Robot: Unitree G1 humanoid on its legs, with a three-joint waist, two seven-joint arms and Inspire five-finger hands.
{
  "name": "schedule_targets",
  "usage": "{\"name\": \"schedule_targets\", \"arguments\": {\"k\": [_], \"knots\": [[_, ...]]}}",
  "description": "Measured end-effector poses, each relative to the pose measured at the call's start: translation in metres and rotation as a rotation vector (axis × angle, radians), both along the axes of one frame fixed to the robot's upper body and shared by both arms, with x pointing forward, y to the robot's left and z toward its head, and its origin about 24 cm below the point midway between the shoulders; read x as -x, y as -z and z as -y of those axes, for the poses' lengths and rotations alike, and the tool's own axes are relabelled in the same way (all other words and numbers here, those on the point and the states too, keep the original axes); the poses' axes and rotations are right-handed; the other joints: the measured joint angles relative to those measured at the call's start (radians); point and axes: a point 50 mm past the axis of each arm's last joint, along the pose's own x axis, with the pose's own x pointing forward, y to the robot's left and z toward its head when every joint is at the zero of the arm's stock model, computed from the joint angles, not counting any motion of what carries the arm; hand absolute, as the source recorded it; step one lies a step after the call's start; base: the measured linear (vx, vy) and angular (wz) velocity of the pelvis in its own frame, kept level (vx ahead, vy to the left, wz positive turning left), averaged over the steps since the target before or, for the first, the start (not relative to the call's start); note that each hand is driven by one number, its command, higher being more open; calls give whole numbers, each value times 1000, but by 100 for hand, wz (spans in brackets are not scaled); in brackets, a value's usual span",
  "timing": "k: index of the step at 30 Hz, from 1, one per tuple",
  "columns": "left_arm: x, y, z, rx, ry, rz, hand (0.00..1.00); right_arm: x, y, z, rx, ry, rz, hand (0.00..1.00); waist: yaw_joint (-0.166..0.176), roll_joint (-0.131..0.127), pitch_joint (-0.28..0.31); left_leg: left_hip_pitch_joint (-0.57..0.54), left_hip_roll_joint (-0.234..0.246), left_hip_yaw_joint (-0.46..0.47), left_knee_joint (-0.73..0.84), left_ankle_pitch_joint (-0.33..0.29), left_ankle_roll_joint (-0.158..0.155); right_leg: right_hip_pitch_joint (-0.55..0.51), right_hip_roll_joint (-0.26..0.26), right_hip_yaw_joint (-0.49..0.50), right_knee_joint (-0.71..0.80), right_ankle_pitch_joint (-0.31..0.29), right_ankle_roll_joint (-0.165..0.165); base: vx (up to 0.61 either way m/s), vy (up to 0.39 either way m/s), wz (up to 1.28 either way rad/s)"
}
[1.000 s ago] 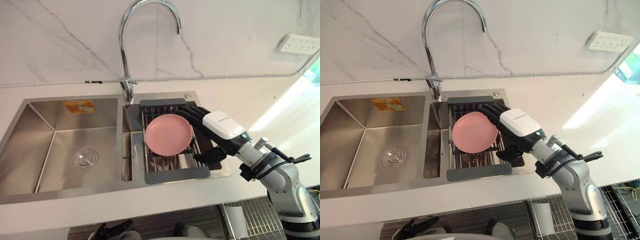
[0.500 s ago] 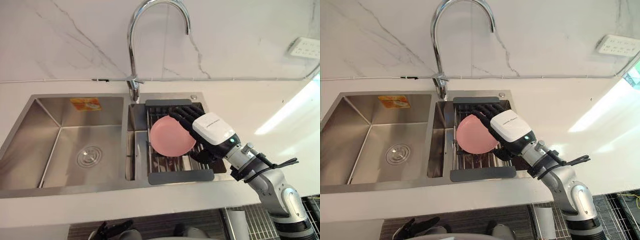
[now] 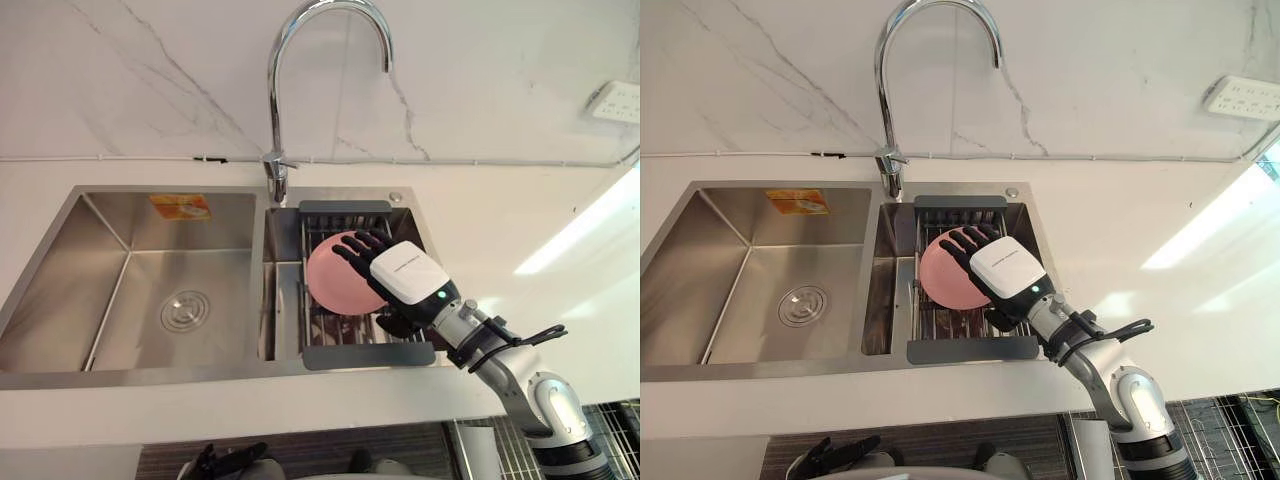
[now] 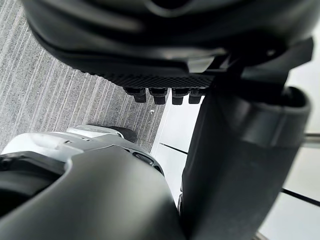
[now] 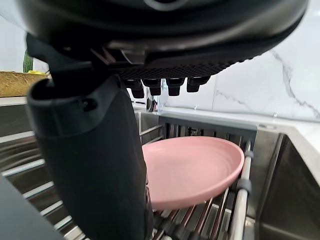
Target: Walk over to the sink, pick up the cup, carry it to the dishwasher, place the cup inside the dishwasher, then close the dishwasher door
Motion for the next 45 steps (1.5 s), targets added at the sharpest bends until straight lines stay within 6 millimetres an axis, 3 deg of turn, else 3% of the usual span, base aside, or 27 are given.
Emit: {"name": "schedule_targets", "arguments": {"k": [8, 29, 30, 45], "knots": [[-2, 0, 1, -2, 24, 0, 100, -2, 16, 3, 69, 22, 8, 100, 19, 0, -1, 7, -5, -2, -17, 7, 1, 18, 3, -6, -35, 18, 1, 0, 0, 0], [-3, 1, 1, -8, 47, 1, 100, -9, 56, 13, 131, 103, 176, 100, 25, 2, -4, 24, -20, 0, -67, 45, 0, 36, 0, -11, -87, 56, 7, -20, -3, 0], [-2, 2, 1, -8, 50, -1, 100, -10, 57, 13, 131, 105, 186, 0, 25, 3, -4, 25, -20, 0, -72, 48, -1, 36, 0, -12, -87, 56, 6, -68, -23, 2], [3, 3, -1, -17, 68, -23, 100, -11, 67, 14, 140, 88, 207, 0, 19, 6, -14, 89, -36, 12, -156, 82, 5, 84, -1, -16, -131, 76, 15, -10, -4, 0]]}}
